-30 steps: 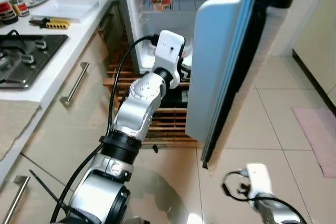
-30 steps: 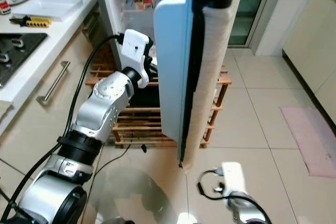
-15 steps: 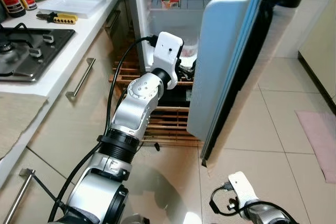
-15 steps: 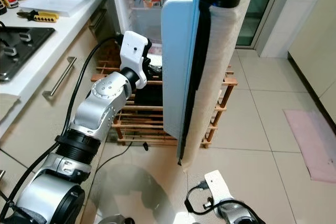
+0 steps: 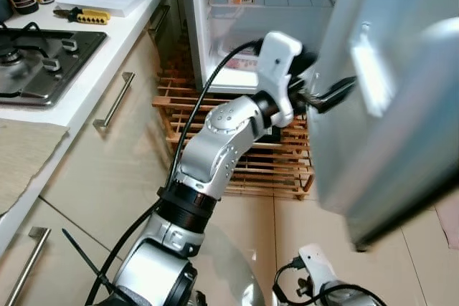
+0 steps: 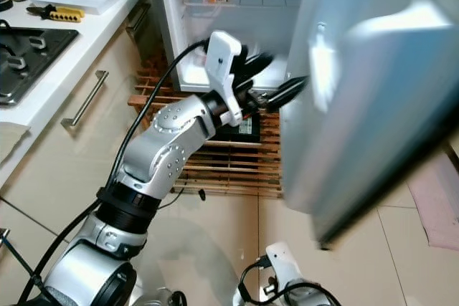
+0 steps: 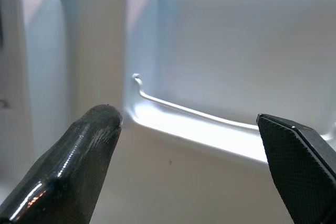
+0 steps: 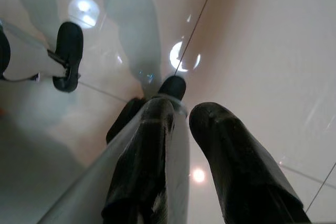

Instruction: Restocking fridge

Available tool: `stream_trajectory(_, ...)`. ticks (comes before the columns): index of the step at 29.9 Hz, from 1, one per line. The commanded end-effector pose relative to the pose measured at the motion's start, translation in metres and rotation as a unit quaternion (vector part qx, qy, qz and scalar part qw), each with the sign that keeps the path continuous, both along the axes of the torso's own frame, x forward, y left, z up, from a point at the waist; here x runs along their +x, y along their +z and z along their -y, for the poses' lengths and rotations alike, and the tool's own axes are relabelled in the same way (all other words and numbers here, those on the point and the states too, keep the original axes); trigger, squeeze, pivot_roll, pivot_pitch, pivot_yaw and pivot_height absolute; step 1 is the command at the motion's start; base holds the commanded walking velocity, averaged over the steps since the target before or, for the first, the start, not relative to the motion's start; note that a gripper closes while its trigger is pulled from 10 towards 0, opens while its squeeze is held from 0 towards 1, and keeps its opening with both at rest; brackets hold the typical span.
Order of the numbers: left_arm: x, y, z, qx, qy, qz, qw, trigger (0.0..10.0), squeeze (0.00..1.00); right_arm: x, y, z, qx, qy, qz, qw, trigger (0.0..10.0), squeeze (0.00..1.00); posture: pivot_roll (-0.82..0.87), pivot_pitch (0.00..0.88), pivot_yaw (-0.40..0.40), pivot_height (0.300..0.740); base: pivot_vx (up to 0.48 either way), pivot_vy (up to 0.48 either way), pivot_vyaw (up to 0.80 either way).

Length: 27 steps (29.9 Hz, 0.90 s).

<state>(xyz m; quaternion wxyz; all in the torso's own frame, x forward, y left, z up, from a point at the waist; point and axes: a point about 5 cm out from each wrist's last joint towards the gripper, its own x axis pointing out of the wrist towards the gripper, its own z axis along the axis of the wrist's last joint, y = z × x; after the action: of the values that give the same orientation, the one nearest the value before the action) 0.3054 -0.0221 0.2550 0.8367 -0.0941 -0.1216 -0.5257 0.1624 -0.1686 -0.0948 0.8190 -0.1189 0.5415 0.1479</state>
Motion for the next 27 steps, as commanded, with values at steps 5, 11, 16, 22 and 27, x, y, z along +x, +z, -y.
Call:
stream_trajectory(5,-0.001,-0.003,0.000,-0.027,0.024,-0.022,0.999,10.0,0.00,0.004,0.002,0.003,-0.001,-0.043,0.055,0.998,10.0,0.00,-0.01,0.049,0.023,0.740,0.000,0.000,0.00)
stream_trajectory(11,0.029,-0.057,-0.083,0.120,0.251,-0.048,0.959,10.0,0.00,0.069,0.048,0.006,0.062,-0.082,0.240,0.965,10.0,0.00,-0.01,0.039,0.003,0.740,0.000,0.000,0.00)
stream_trajectory(16,0.028,-0.073,-0.123,0.150,0.322,-0.060,0.933,10.0,0.00,0.101,0.086,0.002,0.097,-0.051,0.330,0.938,10.0,0.00,-0.01,0.035,-0.001,0.740,0.000,0.000,0.00)
stream_trajectory(22,0.014,-0.089,-0.161,0.169,0.373,-0.078,0.909,10.0,0.00,0.139,0.157,0.005,0.124,-0.045,0.456,0.880,10.0,0.00,-0.01,0.023,0.007,0.740,0.000,0.000,0.00)
stream_trajectory(27,-0.010,-0.086,-0.155,0.157,0.333,-0.044,0.929,10.0,0.00,0.165,0.247,0.017,0.122,-0.043,0.595,0.793,10.0,0.00,-0.01,0.010,0.015,0.740,0.000,0.000,0.00)
